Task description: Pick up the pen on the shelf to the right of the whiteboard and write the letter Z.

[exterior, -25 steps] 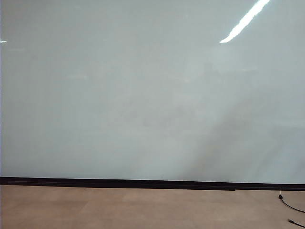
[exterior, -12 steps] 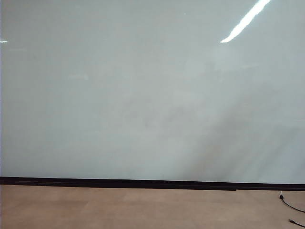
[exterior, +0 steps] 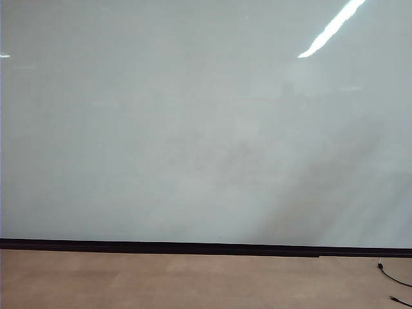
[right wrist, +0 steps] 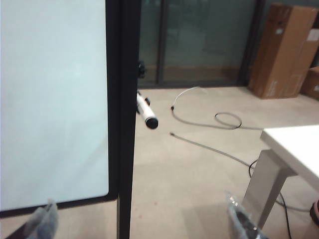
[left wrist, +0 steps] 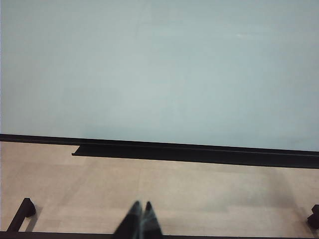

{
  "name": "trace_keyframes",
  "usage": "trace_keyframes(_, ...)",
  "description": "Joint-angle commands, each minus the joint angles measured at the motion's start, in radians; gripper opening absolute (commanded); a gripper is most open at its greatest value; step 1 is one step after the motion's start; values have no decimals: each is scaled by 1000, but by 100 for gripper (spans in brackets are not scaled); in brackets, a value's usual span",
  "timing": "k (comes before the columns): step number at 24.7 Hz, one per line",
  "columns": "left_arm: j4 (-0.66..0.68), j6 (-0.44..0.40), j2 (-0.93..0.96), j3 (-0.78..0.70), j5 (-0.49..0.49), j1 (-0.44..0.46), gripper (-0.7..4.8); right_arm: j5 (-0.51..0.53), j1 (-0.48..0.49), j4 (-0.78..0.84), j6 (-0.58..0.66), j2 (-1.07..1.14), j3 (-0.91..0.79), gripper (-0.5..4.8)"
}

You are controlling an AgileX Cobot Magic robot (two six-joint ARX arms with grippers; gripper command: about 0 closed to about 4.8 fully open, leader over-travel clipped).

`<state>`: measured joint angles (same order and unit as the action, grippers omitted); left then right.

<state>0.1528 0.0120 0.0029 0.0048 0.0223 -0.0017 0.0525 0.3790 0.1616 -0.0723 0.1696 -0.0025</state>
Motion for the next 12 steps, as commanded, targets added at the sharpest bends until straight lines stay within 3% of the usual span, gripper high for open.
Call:
trace_keyframes(1,-11,-4,0,2,0,0,-5,97,53,158,18,132,5,450)
trace_keyframes(12,-11,-4,0,2,0,0,-5,199,102,797,17,710,7,463)
